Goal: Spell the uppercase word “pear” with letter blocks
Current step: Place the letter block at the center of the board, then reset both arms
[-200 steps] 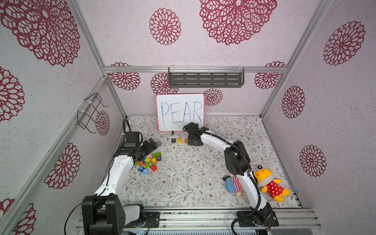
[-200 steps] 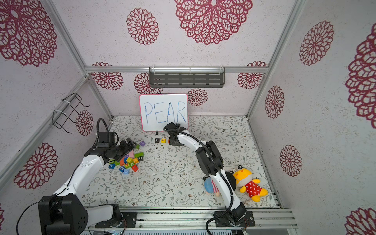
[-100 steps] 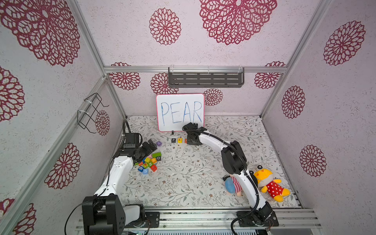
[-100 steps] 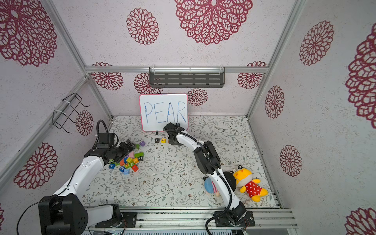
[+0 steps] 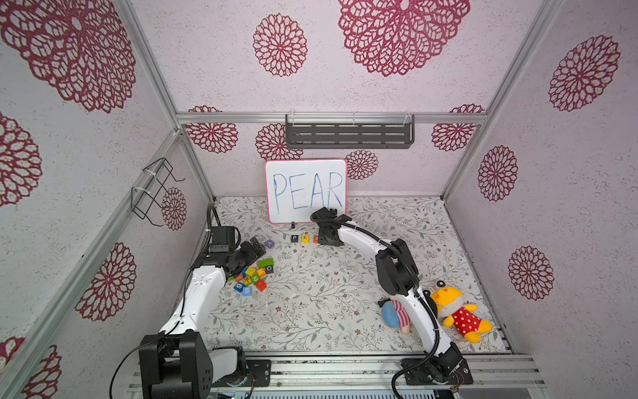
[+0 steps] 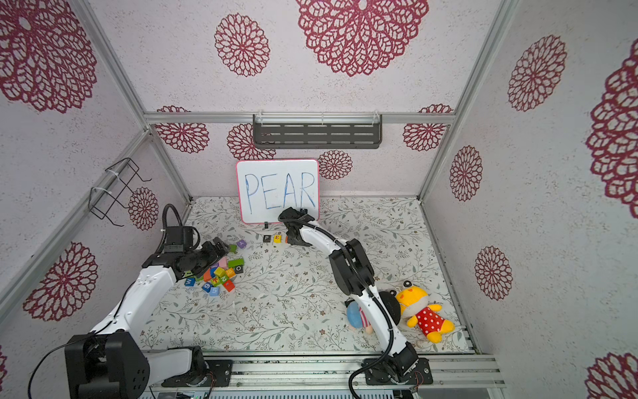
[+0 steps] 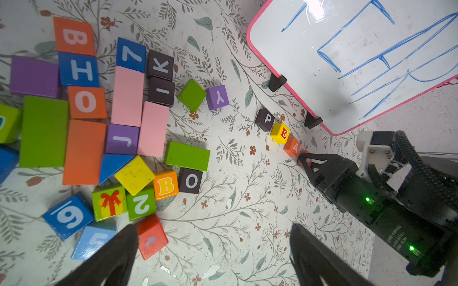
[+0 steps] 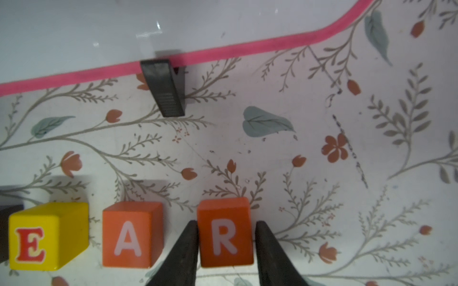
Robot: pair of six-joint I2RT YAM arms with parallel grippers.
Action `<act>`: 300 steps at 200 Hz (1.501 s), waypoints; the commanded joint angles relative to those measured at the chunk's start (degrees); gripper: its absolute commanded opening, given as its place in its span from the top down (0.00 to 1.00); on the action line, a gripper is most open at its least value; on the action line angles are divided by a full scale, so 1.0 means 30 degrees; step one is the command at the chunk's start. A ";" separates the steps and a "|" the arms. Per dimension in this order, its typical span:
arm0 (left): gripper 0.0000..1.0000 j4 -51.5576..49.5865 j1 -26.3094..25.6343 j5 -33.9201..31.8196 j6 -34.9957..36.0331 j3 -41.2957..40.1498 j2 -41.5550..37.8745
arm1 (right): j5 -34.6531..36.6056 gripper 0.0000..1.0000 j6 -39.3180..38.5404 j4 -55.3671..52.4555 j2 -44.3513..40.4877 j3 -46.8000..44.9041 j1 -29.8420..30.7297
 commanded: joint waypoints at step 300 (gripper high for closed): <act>0.02 2.6815 0.1958 -0.5382 1.0665 -0.8864 0.5681 | -0.1473 0.01 -1.3827 3.7098 -1.8602 -3.7431 -1.2040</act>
